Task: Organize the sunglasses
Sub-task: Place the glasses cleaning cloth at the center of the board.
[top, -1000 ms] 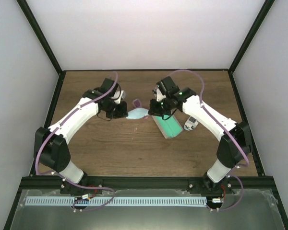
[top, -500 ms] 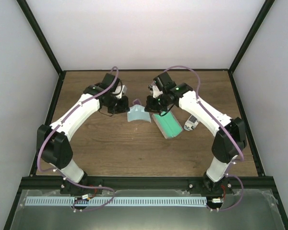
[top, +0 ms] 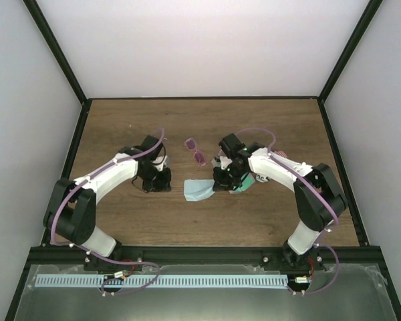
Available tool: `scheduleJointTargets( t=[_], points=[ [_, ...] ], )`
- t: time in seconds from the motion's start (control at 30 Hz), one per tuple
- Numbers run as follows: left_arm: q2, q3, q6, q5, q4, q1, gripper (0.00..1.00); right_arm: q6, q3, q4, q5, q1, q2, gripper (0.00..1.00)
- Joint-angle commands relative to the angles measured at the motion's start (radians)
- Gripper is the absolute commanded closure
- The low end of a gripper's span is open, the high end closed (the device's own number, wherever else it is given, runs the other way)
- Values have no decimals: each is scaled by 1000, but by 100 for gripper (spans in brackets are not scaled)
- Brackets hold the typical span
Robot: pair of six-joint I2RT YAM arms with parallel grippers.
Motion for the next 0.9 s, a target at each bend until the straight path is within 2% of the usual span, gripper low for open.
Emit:
scheduleJointTargets(
  t=[0.0, 0.17, 0.37, 0.47, 0.6, 0.87],
  points=[
    [-33, -60, 12, 41, 36, 2, 96, 8, -30, 52, -51, 4, -45, 99],
    [-33, -106, 17, 68, 49, 1, 96, 3, -50, 53, -64, 4, -42, 99],
    [-4, -91, 24, 93, 66, -3, 96, 3, -60, 57, -68, 7, -13, 99],
    [13, -60, 28, 81, 79, -10, 87, 2, -65, 41, -44, 7, -3, 99],
    [67, 7, 28, 71, 106, -11, 68, 3, -95, 32, -37, 7, 6, 99],
    [190, 126, 46, 69, 117, -43, 65, 8, -142, 41, 7, 8, 11, 99]
  ],
)
